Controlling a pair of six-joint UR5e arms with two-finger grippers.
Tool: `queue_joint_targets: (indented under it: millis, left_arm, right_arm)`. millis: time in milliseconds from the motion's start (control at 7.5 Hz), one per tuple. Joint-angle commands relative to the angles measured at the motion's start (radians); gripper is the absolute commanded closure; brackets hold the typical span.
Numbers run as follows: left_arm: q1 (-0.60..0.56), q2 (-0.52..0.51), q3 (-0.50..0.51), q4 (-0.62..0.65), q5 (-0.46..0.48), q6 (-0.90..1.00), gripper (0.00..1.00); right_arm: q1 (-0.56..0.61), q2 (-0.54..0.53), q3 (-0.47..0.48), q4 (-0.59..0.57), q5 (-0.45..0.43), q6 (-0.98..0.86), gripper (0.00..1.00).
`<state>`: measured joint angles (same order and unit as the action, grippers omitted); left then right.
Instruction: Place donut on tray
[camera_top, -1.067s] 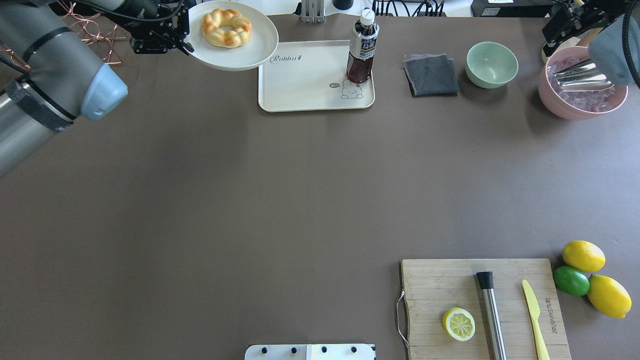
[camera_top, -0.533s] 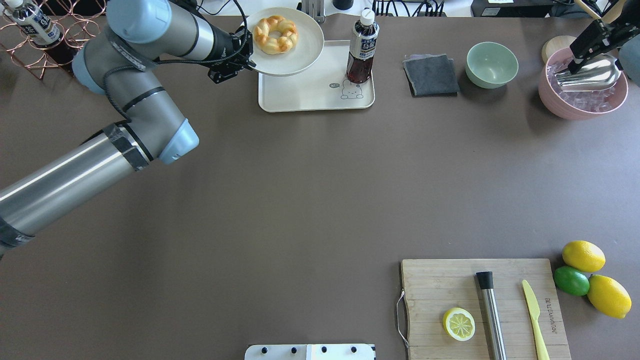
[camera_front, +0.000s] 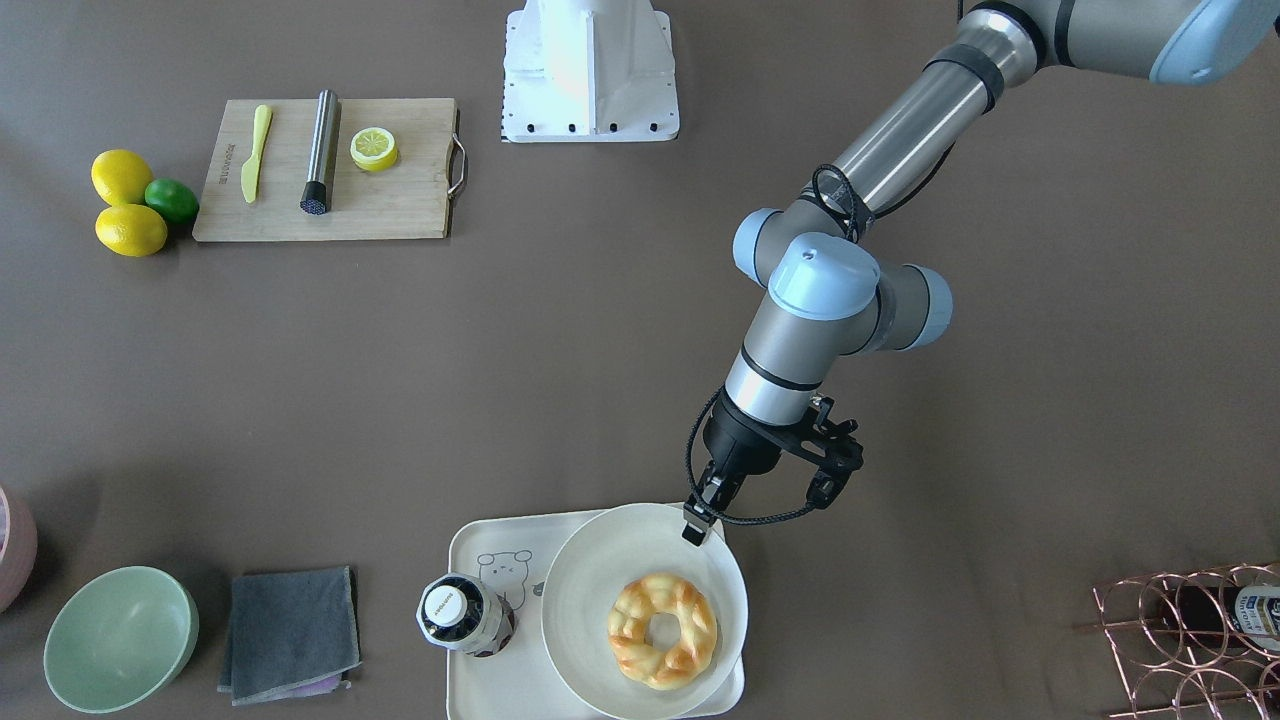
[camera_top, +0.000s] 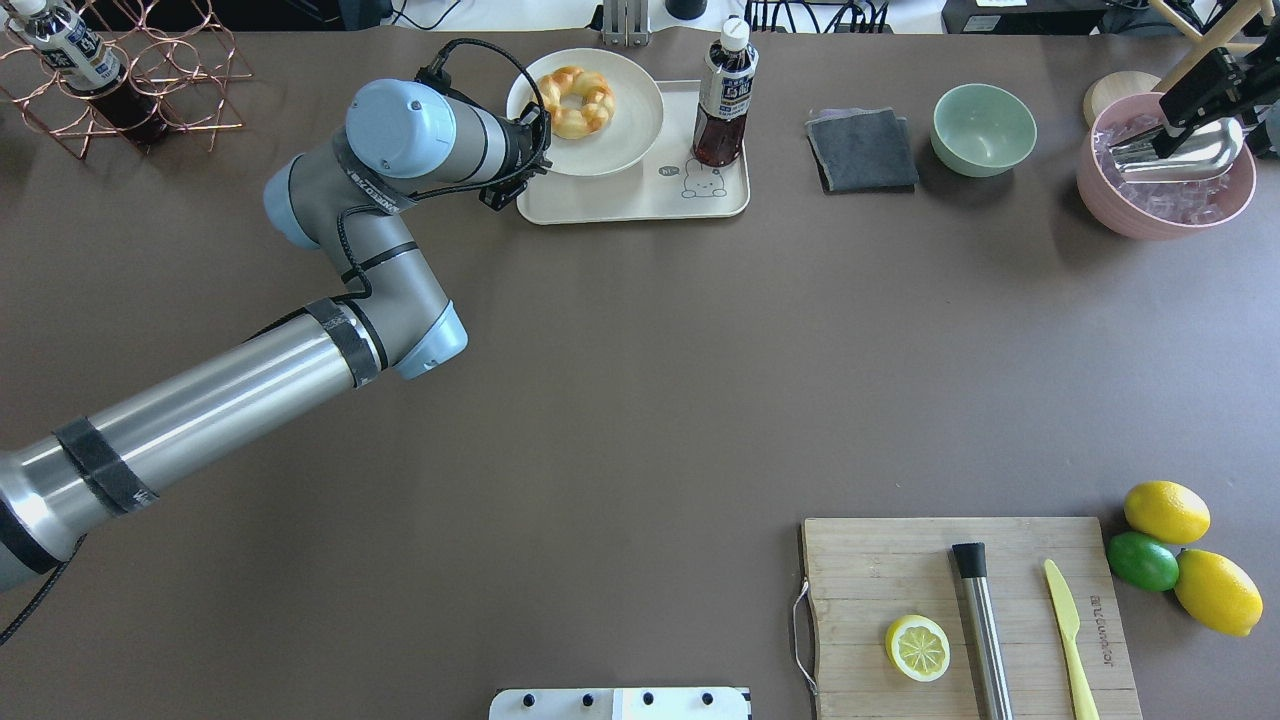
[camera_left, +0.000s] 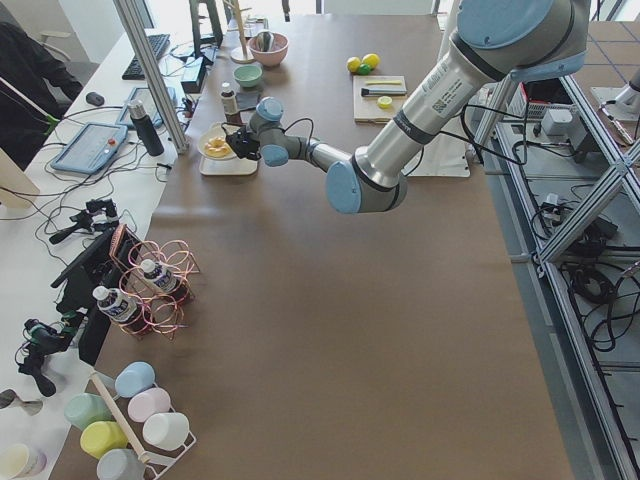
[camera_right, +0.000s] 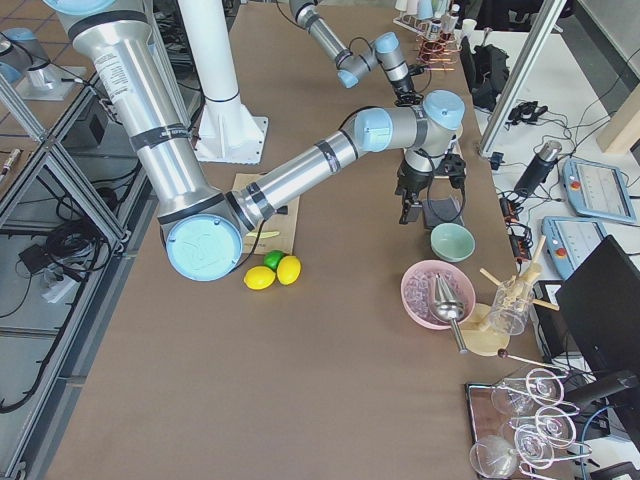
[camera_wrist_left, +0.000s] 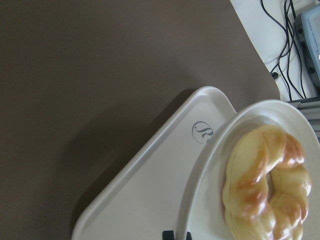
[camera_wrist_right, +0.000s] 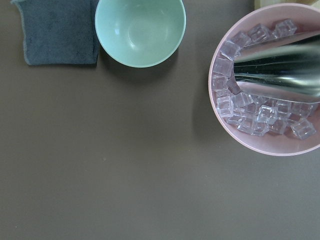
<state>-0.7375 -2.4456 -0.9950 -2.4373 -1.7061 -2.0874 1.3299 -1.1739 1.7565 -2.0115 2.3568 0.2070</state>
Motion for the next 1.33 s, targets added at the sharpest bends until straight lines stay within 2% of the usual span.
queue_joint_targets:
  millis: [0,267,400,533,933,1067,1200]
  left_arm:
    - [0.016,-0.016,0.048,-0.014,0.022,-0.007,1.0]
    - [0.024,-0.035,0.05,-0.012,0.025,-0.003,1.0]
    - [0.032,-0.035,0.05,-0.008,0.032,0.039,0.15]
    - [0.044,-0.035,0.049,-0.005,0.077,0.085,0.02]
    - [0.026,-0.035,0.036,-0.005,0.062,0.089,0.02]
    - [0.006,-0.029,0.02,-0.003,0.025,0.09,0.02]
    - [-0.022,0.0,-0.052,0.019,-0.025,0.098,0.02]
  right_arm:
    - [0.002,-0.009,0.02,0.0,0.01,0.002,0.0]
    - [0.002,-0.003,0.018,0.0,0.01,0.002,0.0]
    - [0.002,-0.001,0.018,0.0,0.012,0.002,0.0]
    - [0.002,0.002,0.018,0.0,0.01,0.002,0.0]
    - [0.002,0.002,0.018,0.0,0.01,0.003,0.0]
    - [0.002,0.0,0.018,0.0,0.018,0.003,0.0]
    - [0.002,-0.004,0.021,0.0,0.022,0.003,0.0]
